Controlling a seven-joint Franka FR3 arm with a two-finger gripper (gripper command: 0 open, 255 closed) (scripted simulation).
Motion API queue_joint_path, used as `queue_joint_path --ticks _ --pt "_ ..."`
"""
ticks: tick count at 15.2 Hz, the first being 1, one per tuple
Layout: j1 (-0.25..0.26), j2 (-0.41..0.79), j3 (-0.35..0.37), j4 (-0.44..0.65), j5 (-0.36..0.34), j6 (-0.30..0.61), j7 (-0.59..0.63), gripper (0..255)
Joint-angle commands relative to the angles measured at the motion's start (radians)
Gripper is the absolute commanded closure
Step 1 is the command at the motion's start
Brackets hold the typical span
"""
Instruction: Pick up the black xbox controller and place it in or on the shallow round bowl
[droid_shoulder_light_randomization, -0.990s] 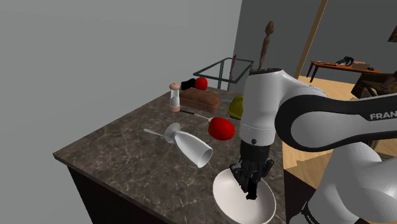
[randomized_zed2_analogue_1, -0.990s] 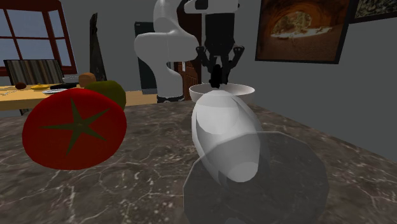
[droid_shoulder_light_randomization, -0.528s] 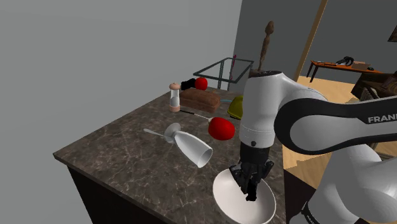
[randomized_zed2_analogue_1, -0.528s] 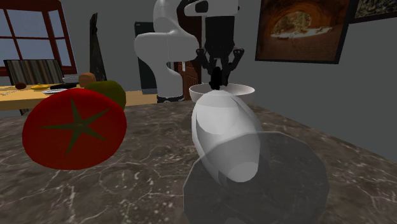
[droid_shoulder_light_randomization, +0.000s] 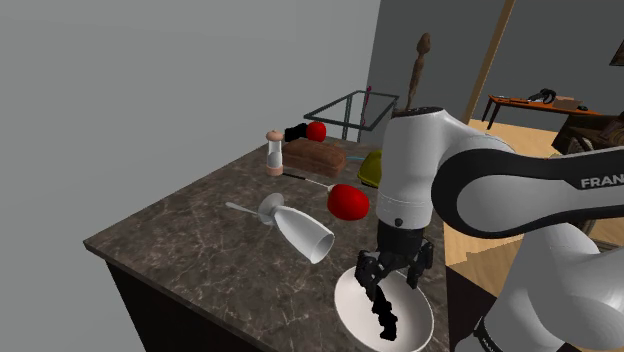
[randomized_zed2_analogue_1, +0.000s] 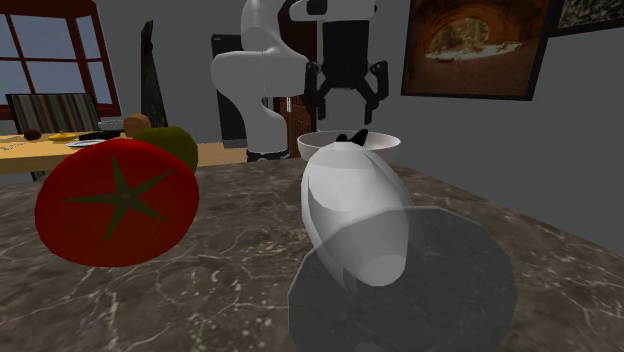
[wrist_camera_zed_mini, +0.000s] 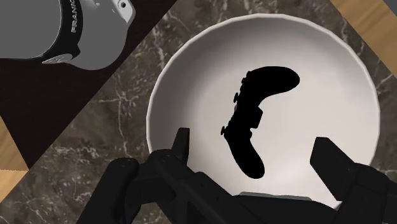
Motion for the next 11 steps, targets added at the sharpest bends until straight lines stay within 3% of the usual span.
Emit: queue_joint_path --ticks 1,3,11 --pt "-0.009 -0.012 -0.019 0.044 -0.021 -0.055 0.002 0" --pt "-0.020 -0.016 -0.040 0.099 -0.043 -0.115 0.005 0" --pt "-0.020 -0.016 -0.040 0.098 -0.043 -0.115 0.005 0"
